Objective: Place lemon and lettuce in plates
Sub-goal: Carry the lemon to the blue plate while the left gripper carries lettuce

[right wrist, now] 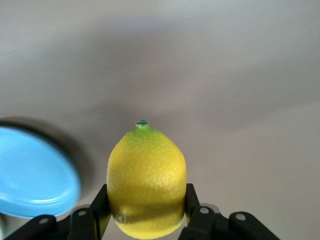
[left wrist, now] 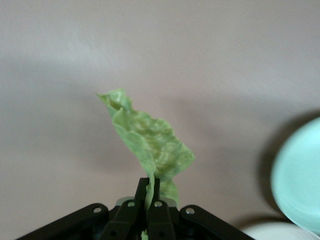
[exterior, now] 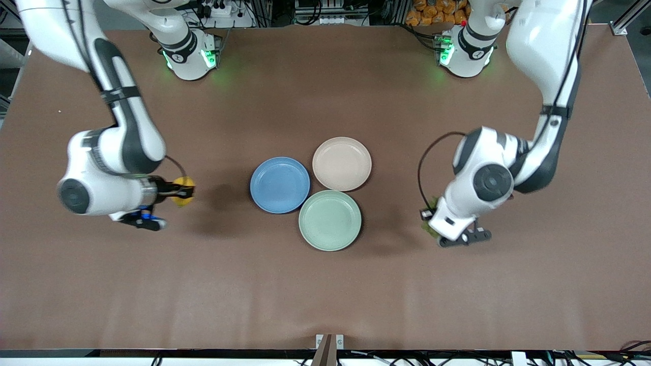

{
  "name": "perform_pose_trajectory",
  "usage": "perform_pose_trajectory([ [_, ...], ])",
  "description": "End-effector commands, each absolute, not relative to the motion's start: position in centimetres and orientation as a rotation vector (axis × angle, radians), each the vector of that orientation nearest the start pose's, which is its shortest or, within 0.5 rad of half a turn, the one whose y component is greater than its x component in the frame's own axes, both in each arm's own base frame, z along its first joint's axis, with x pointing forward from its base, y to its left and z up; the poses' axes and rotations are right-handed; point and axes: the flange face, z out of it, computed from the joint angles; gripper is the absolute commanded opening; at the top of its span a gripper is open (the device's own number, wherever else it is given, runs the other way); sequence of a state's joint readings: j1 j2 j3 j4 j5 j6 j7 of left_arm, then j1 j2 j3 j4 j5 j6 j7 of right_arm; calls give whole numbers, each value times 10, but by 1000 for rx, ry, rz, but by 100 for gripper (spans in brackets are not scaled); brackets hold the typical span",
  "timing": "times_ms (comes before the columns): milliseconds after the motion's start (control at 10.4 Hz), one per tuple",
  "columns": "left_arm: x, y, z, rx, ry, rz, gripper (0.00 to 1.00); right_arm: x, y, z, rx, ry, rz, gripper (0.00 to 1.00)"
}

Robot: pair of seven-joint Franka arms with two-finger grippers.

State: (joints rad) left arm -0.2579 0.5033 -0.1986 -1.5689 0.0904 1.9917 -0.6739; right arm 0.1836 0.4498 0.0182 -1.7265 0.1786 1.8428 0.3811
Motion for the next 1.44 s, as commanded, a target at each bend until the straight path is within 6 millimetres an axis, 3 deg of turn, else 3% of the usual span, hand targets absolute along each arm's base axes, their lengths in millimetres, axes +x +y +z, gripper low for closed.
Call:
perform_pose_trajectory([
  [0,570,-349,346,-3049,-449,159,0,592,237,307,-2939,476,519,0],
  [192,533,-405,332,-3017,-530,181,0,576,295,281,-2913,459,505,0],
  [288,520,-425,323,-3006,-577,185,0,573,308,256,-2906,469,509,0],
  [384,506,-444,316,-2996,-607,186,0,574,312,248,-2894,503,490,0],
  [575,494,-463,305,-2988,-699,187,0,573,312,233,-2892,531,509,0],
  [671,483,-479,302,-3009,-695,174,12,572,308,217,-2881,557,554,38],
  [767,477,-489,296,-3016,-721,167,23,568,316,214,-2837,579,594,52],
  [863,474,-494,292,-3014,-749,158,97,567,318,214,-2815,594,605,91],
  [959,462,-506,295,-3016,-743,139,100,569,319,219,-2813,593,605,100],
  [1055,468,-508,309,-3033,-766,111,100,578,319,236,-2806,580,567,100],
  [1151,481,-506,331,-3062,-793,69,100,587,314,257,-2808,569,558,100],
  [1342,521,-478,379,-3091,-738,-144,100,619,269,307,-2850,520,527,100],
])
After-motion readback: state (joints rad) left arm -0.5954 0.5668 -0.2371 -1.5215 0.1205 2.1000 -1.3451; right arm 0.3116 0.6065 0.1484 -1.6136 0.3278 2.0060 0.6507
